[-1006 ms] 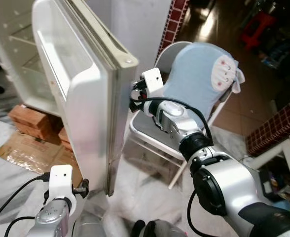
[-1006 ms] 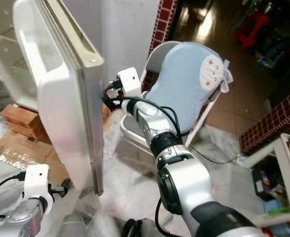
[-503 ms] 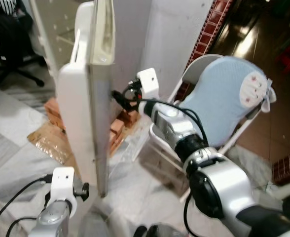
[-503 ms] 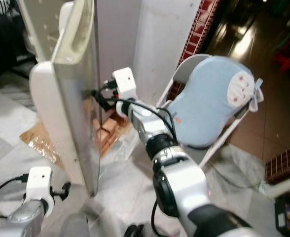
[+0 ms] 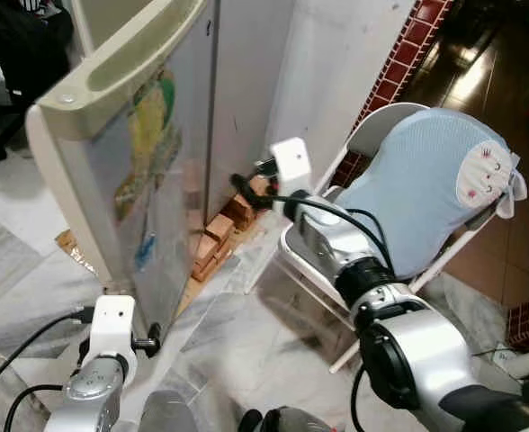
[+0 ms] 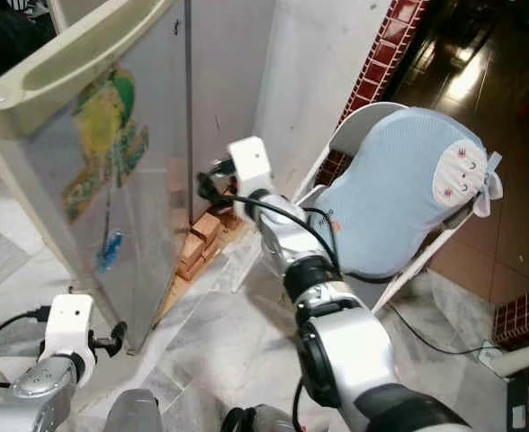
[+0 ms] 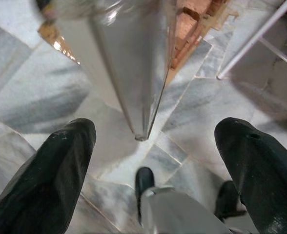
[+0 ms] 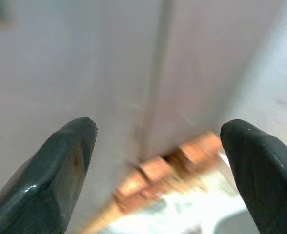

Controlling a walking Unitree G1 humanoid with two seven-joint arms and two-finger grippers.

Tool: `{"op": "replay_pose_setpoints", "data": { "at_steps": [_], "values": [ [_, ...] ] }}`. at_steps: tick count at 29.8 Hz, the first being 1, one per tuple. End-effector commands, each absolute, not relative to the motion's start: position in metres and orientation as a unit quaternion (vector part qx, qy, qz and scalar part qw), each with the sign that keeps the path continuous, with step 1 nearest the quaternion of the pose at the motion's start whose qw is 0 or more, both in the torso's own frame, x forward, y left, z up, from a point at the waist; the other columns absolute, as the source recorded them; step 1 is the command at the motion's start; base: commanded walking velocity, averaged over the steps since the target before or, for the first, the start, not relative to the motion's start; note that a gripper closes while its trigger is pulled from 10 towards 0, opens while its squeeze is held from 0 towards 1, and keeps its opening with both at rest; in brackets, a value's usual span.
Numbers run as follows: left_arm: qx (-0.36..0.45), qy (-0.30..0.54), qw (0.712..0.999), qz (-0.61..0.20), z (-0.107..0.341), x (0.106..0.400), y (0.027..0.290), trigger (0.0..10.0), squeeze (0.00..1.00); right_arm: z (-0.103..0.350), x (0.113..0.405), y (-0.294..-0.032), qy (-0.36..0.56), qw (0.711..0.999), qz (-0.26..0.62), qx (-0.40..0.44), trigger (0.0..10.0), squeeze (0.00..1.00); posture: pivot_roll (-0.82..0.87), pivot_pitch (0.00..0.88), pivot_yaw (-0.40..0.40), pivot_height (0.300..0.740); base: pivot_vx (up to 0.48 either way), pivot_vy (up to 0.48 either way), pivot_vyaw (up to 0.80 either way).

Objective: Restocking fridge

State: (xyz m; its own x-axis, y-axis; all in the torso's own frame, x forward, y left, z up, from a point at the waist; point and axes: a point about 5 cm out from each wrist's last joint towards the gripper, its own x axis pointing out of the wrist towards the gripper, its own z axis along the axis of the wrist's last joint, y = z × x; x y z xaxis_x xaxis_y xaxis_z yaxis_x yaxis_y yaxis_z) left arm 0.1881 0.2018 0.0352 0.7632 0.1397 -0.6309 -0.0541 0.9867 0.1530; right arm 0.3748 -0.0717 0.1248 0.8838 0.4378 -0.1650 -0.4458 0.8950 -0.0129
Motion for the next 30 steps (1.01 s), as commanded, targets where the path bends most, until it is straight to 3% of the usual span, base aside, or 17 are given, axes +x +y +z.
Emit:
{"op": "replay_pose_setpoints", "data": {
  "at_steps": [1,5,10,16,22,28,30],
  "values": [
    [0.077,0.338,0.936,0.067,0.033,0.188,0.205,10.0,0.00,0.120,0.374,-0.088,0.078,0.977,0.195,-0.042,10.0,0.00,0.18,0.036,-0.161,0.740,0.000,0.000,0.00],
    [0.081,0.328,0.937,0.088,0.035,0.193,0.212,10.0,0.00,0.113,0.373,-0.104,0.089,0.982,0.157,-0.054,10.0,0.00,0.17,0.038,-0.159,0.740,0.000,0.000,0.00],
    [0.083,0.314,0.939,0.109,0.036,0.206,0.225,10.0,0.00,0.113,0.371,-0.104,0.084,0.983,0.153,-0.051,10.0,0.00,0.17,0.040,-0.159,0.740,0.000,0.000,0.00],
    [0.095,0.277,0.934,0.203,0.046,0.223,0.265,10.0,0.00,0.113,0.369,-0.099,0.079,0.982,0.163,-0.051,10.0,0.00,0.16,0.038,-0.159,0.740,0.000,0.000,0.00],
    [0.099,0.264,0.898,0.337,0.050,0.202,0.309,10.0,0.00,0.108,0.366,-0.105,0.086,0.981,0.165,-0.056,10.0,0.00,0.17,0.038,-0.158,0.740,0.000,0.000,0.00],
    [0.096,0.267,0.872,0.398,0.045,0.181,0.327,10.0,0.00,0.105,0.364,-0.107,0.093,0.980,0.167,-0.057,10.0,0.00,0.17,0.042,-0.161,0.740,0.000,0.000,0.00],
    [0.115,0.268,0.850,0.439,0.047,0.163,0.333,10.0,0.00,0.103,0.363,-0.108,0.098,0.979,0.171,-0.059,10.0,0.00,0.18,0.044,-0.165,0.740,0.000,0.000,0.00]
  ]
}}
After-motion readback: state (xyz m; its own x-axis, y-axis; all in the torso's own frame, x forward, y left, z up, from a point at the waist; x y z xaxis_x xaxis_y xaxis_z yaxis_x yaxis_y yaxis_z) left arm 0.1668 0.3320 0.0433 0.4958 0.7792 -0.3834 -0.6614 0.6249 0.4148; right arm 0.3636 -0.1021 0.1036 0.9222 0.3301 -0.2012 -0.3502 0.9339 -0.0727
